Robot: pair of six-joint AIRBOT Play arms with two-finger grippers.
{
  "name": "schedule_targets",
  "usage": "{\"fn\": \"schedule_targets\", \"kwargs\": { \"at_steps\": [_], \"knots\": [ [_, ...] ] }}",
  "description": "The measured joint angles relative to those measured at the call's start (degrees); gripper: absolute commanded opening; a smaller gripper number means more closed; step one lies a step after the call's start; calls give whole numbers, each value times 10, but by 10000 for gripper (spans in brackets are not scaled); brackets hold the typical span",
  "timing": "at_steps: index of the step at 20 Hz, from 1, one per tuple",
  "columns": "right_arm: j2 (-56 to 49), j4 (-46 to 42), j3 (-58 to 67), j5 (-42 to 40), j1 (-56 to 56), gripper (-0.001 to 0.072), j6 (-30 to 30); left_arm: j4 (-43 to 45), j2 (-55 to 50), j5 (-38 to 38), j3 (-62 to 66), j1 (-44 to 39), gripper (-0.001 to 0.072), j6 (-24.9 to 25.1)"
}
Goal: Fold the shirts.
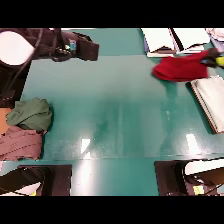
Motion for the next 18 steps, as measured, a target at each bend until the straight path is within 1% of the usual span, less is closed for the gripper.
{"fn": "schedule_targets", "kwargs": {
  "at_steps": [3,5,11,15,18],
  "knots": [
    [7,-5,0,4,-68,19,5,-7,-13,3,0,-7,22,-2],
    [12,5,2,-1,-92,19,8,-10,-17,7,0,-9,22,-6],
    [45,27,64,-40,-112,19,9,-15,-22,10,0,-11,22,-10],
    [71,29,90,-40,-124,19,10,-17,-22,10,0,-11,22,-11],
    [99,29,70,-27,-141,20,10,-17,-22,10,0,-11,22,-11]
  ]
}}
